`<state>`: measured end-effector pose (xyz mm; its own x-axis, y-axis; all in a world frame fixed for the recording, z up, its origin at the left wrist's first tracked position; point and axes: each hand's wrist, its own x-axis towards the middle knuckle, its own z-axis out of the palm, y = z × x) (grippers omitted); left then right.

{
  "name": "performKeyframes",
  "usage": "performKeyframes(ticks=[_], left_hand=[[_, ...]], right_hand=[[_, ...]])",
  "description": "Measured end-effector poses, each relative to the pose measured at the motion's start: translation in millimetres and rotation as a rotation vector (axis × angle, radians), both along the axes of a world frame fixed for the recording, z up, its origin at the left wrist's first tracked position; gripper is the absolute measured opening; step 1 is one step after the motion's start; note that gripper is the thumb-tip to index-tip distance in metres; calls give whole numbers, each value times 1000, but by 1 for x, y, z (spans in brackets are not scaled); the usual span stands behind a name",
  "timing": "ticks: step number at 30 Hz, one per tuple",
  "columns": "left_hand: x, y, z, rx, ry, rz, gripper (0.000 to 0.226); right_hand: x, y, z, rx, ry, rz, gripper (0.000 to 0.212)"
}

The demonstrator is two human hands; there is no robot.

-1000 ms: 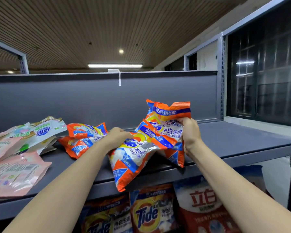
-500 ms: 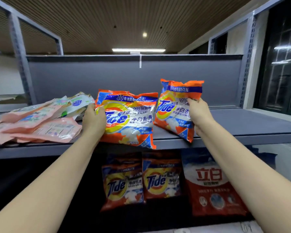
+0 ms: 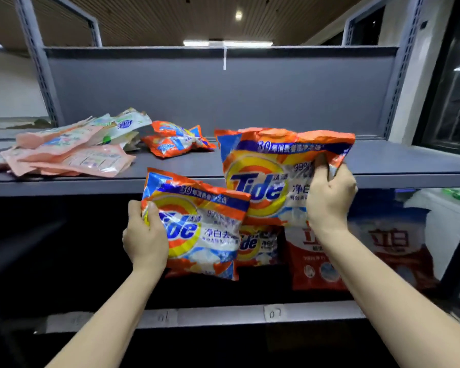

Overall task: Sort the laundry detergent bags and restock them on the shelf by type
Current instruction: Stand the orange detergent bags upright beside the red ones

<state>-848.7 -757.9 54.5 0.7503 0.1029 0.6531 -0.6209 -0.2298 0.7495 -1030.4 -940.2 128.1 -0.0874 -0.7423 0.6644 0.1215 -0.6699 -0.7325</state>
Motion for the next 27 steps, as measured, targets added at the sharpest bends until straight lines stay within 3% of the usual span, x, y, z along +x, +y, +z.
performKeyframes(ticks=[3,10,13,16,19,22,27], left_hand=[[6,4,-36,80,81,30,30],[26,-10,-92,221,337,118,20],[46,-25,-121,250,436,123,37],[68,-41,-149,206,477,120,30],[88,-58,-168,166,407,111,36],[103,-74,-188,121,383,94,31],[118,-88,-220,55,371,72,42]], right_hand=[[-2,-8,-43,14,138,24,45],[20,-35,-139,228,474,28,32],[38,-49,-168,412,522,-15,23],[62,-68,-200,557,481,11,16],[86,-79,-219,445,456,72,27],[106,-81,-230,368,390,69,24],[133,-88,-258,304,406,11,51]])
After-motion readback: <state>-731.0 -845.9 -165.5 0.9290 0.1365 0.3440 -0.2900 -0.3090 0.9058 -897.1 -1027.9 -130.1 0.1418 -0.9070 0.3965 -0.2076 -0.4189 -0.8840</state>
